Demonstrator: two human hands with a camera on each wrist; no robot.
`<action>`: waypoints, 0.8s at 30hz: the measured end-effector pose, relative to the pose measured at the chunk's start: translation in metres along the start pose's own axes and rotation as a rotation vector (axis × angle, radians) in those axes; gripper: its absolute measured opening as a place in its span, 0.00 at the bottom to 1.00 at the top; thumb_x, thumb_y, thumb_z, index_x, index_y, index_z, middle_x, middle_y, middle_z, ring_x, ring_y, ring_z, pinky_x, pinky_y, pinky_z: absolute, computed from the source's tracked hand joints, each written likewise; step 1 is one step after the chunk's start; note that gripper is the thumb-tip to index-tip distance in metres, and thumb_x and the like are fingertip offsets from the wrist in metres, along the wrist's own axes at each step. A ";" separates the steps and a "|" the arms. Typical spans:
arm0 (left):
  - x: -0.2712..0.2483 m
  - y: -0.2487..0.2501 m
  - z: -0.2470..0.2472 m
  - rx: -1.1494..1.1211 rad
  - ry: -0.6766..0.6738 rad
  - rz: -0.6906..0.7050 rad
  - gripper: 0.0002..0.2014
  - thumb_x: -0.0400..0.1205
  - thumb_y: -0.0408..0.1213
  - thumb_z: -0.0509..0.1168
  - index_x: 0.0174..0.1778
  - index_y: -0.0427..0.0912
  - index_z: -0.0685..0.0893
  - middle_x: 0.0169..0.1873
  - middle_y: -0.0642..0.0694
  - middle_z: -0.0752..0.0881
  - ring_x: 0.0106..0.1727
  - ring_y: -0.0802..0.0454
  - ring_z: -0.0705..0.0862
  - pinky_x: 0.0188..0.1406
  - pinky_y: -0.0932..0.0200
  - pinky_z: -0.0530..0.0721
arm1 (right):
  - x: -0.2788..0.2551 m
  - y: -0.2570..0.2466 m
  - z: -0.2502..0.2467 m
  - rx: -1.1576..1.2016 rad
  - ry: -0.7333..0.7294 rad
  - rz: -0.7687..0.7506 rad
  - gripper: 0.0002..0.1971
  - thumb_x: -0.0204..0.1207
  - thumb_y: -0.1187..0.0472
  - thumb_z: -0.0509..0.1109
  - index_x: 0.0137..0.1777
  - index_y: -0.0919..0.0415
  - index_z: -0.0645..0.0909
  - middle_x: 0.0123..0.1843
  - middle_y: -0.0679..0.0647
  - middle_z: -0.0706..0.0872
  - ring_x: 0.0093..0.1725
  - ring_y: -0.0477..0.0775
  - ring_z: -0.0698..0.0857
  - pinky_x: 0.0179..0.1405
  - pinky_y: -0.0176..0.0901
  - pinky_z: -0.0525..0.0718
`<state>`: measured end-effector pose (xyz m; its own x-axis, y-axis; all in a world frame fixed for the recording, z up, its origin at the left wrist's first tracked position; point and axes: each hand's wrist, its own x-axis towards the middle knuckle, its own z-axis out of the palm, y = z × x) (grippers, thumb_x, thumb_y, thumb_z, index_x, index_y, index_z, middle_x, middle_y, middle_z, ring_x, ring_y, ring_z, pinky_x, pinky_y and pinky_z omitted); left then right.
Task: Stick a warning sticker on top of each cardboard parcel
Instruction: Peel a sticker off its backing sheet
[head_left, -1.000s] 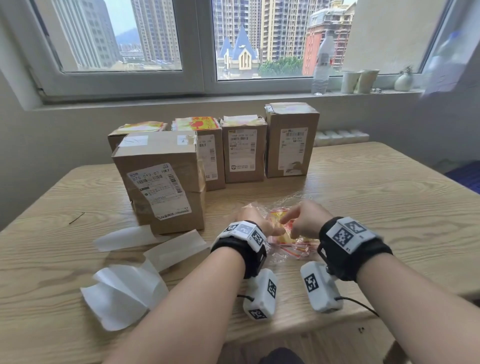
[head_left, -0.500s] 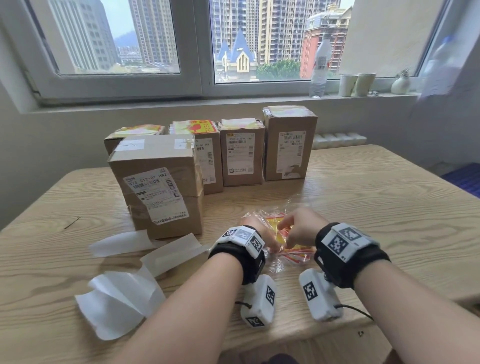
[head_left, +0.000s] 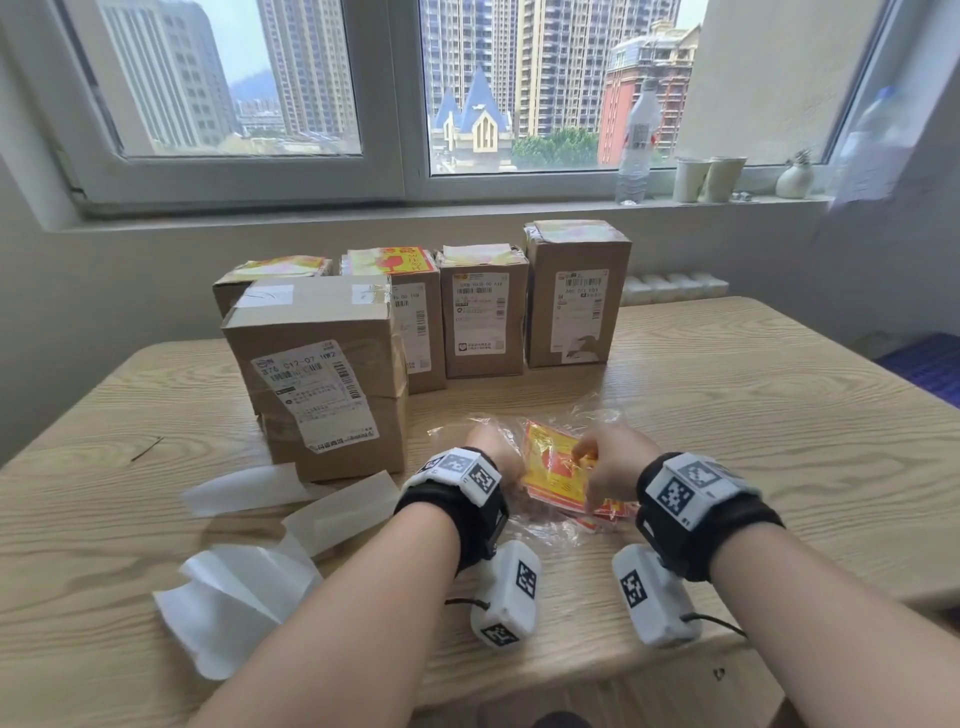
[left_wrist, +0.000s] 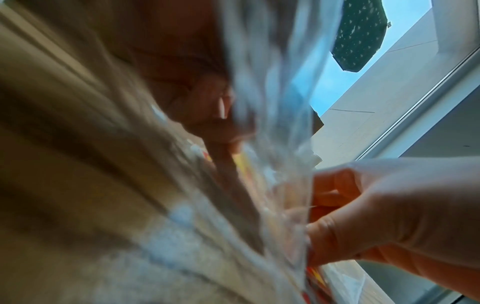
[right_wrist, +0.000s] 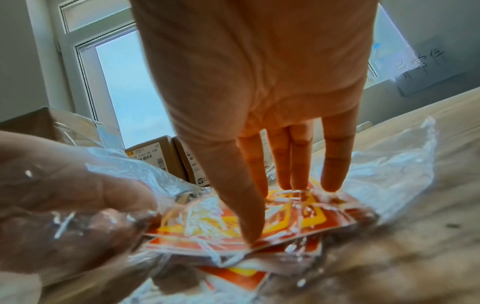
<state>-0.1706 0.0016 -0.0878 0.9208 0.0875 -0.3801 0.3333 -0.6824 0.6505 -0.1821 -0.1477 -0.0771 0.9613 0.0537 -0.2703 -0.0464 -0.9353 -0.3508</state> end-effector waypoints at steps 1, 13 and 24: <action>-0.001 0.001 -0.002 -0.006 -0.017 -0.001 0.07 0.82 0.35 0.67 0.42 0.36 0.80 0.40 0.43 0.84 0.44 0.46 0.84 0.41 0.57 0.82 | 0.000 0.000 0.000 -0.014 0.000 0.011 0.29 0.65 0.67 0.81 0.68 0.56 0.81 0.64 0.53 0.85 0.59 0.53 0.83 0.55 0.42 0.84; -0.038 -0.013 -0.070 -0.163 0.062 0.011 0.11 0.78 0.32 0.72 0.53 0.30 0.88 0.38 0.40 0.89 0.27 0.57 0.83 0.22 0.68 0.80 | -0.008 -0.004 -0.002 -0.101 0.016 0.099 0.19 0.73 0.64 0.74 0.64 0.61 0.84 0.59 0.55 0.87 0.56 0.54 0.86 0.54 0.44 0.86; -0.075 -0.056 -0.133 -0.469 0.249 0.116 0.11 0.79 0.37 0.72 0.53 0.34 0.86 0.42 0.40 0.90 0.37 0.53 0.86 0.26 0.66 0.83 | -0.049 -0.073 -0.025 0.325 0.395 -0.229 0.13 0.80 0.50 0.67 0.59 0.56 0.83 0.55 0.50 0.88 0.51 0.48 0.84 0.55 0.45 0.85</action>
<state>-0.2314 0.1297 -0.0085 0.9582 0.2385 -0.1580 0.2285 -0.3056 0.9243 -0.2193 -0.0910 -0.0159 0.9824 0.0493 0.1802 0.1547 -0.7557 -0.6364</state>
